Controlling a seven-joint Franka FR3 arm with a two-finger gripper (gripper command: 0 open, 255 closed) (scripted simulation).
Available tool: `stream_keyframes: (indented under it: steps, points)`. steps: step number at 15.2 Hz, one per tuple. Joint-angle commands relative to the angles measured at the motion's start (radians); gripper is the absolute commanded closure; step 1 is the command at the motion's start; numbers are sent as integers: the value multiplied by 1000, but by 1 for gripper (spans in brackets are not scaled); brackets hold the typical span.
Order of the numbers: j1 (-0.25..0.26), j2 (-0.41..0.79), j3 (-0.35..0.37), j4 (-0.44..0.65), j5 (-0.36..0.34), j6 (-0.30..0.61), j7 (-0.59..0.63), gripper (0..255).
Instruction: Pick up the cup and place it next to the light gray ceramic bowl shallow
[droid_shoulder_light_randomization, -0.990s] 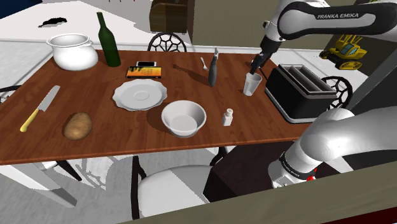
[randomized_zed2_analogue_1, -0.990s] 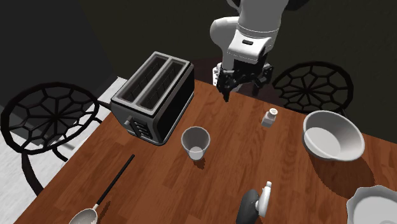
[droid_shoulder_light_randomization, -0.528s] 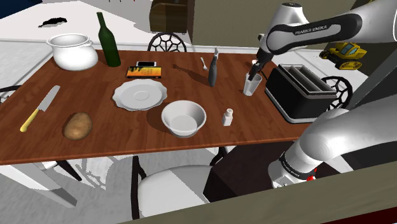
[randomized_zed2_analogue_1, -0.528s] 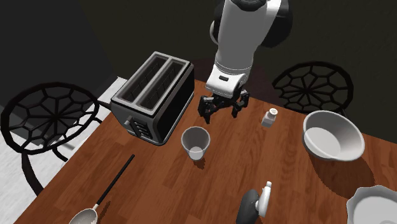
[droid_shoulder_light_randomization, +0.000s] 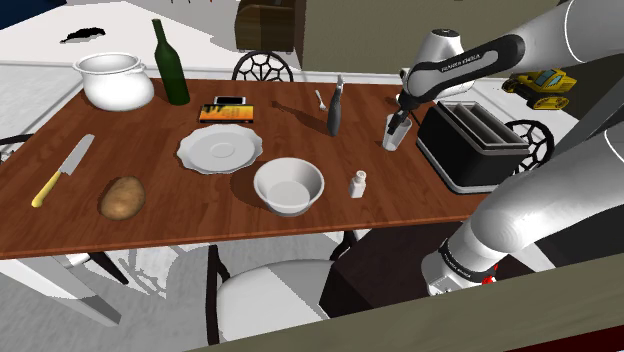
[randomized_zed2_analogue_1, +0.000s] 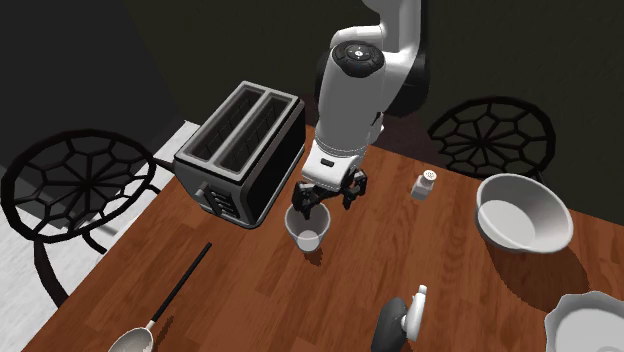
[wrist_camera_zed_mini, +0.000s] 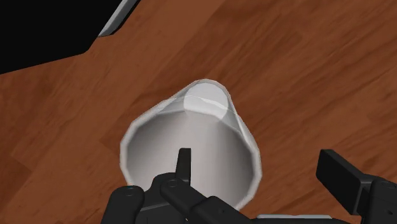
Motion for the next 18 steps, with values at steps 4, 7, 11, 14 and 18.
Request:
stream_keyframes:
  steps: [4, 7, 11, 14, 18]
  points:
    - [5, 60, -16, -13, 13, 74, -14, 0]
    - [5, 60, -16, -13, 13, 74, -14, 0]
    - [5, 60, -16, -13, 13, 74, -14, 0]
    - [5, 60, -16, -13, 13, 74, -14, 255]
    - [5, 60, -16, -13, 13, 74, -14, 255]
